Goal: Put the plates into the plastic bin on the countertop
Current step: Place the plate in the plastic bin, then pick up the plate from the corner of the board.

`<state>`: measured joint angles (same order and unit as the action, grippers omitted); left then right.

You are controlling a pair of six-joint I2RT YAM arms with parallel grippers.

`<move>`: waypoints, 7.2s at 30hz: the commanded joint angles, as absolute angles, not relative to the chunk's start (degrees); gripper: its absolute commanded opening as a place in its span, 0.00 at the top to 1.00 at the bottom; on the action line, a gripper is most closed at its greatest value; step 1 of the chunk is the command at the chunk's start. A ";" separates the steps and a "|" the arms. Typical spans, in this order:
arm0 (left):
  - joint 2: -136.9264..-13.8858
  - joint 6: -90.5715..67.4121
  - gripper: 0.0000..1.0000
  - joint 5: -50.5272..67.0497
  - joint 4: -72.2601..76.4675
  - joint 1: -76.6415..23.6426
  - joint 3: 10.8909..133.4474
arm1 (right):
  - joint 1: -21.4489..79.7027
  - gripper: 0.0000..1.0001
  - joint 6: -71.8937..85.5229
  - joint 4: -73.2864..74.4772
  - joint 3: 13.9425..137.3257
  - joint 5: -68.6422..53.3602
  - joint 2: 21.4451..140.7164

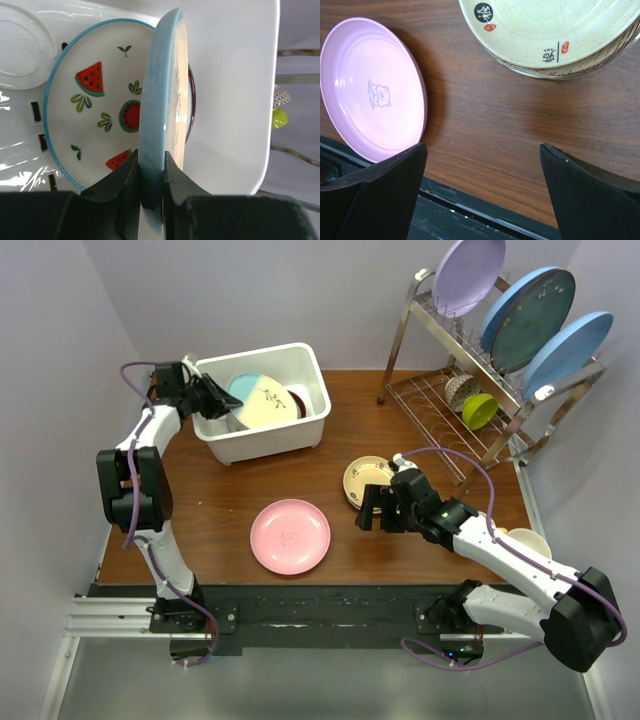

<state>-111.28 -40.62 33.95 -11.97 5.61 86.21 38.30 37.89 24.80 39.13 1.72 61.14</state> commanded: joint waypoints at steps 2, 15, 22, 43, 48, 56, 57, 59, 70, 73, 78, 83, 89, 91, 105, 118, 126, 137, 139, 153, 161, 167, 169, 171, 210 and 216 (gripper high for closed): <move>-110.48 -37.00 0.74 34.45 -14.58 5.54 88.50 | 38.32 0.01 36.91 23.03 39.11 0.44 61.26; -112.85 -31.29 0.25 29.97 -26.18 5.54 93.86 | 38.41 0.01 36.74 22.68 39.20 0.26 61.70; -117.15 -23.74 0.17 27.69 -37.51 5.28 103.17 | 38.32 0.01 36.74 22.50 39.11 -0.97 61.70; -114.44 -12.30 0.14 12.84 -47.03 0.97 112.94 | 38.32 0.01 37.53 21.97 39.20 -1.67 62.40; -112.06 -12.04 0.12 10.03 -47.28 -1.40 115.04 | 38.41 0.01 37.88 21.89 39.37 -1.67 62.66; -110.83 -11.25 0.12 4.66 -50.10 -5.71 117.07 | 38.41 0.01 38.14 21.36 39.46 -2.64 62.93; -110.57 -11.69 0.12 5.27 -50.01 -5.63 116.98 | 38.32 0.01 38.14 21.27 39.38 -2.72 63.02; -109.00 -12.04 0.12 5.80 -49.75 -5.71 116.19 | 38.41 0.01 38.14 21.18 39.38 -3.25 62.93; -98.18 -14.06 0.05 13.18 -45.54 -5.71 109.70 | 38.32 0.01 38.50 18.90 39.02 -6.41 63.11; -94.15 -15.29 0.04 15.46 -43.69 -5.71 107.15 | 38.32 0.01 38.85 18.02 38.85 -7.56 63.28; -89.22 -19.24 0.04 20.21 -40.62 -5.80 101.62 | 38.50 0.01 39.64 16.70 38.50 -8.96 63.98; -82.36 -21.62 0.03 22.50 -37.09 -5.80 94.05 | 38.58 0.01 40.69 14.68 37.62 -10.54 65.21; -76.12 -23.82 0.04 24.26 -34.63 -5.80 84.30 | 39.20 0.01 41.57 11.61 37.09 -12.83 68.02; -74.28 -24.08 0.04 25.05 -34.19 -5.89 81.31 | 39.55 0.02 41.83 10.55 37.09 -13.36 68.90; -65.75 -26.10 0.05 26.63 -32.35 -6.42 66.28 | 43.67 0.12 43.50 4.66 37.35 -14.51 76.99; -56.70 -28.21 0.06 28.21 -31.64 -6.59 54.85 | 48.25 0.34 45.17 4.48 40.78 -8.18 84.73; -52.56 -29.18 0.06 28.48 -32.17 -6.59 50.01 | 48.78 0.45 45.70 3.43 40.78 -6.15 87.62; -48.96 -30.32 0.06 28.56 -32.43 -6.59 45.09 | 49.83 0.58 46.14 3.42 42.71 -4.66 93.07; -48.25 -30.24 0.06 28.91 -32.26 -6.59 44.13 | 49.92 0.62 46.23 3.78 43.33 -4.57 93.86; -46.75 -29.19 0.06 28.31 -31.99 -6.68 38.67 | 50.45 0.98 46.41 6.50 44.82 -2.55 96.68; -47.20 -27.42 0.05 27.25 -32.70 -6.59 38.32 | 50.45 1.00 45.62 6.94 44.03 -2.11 93.70; -46.67 -27.60 0.06 27.60 -32.52 -6.59 37.18 | 50.45 1.00 45.53 7.56 43.77 -1.76 91.06; -46.50 -27.86 0.06 27.51 -32.52 -6.68 37.18 | 50.36 1.00 45.70 7.91 43.59 -1.76 90.27; -46.41 -28.21 0.06 27.68 -32.43 -6.59 37.00 | 50.45 1.00 45.79 8.26 43.51 -1.84 89.04; -45.27 -31.29 0.16 38.40 -26.02 -7.65 30.85 | 50.45 1.00 46.85 14.06 47.11 -0.26 69.26; -44.74 -32.43 0.33 40.25 -23.82 -8.08 29.80 | 50.45 1.00 46.85 13.54 47.46 -0.53 69.17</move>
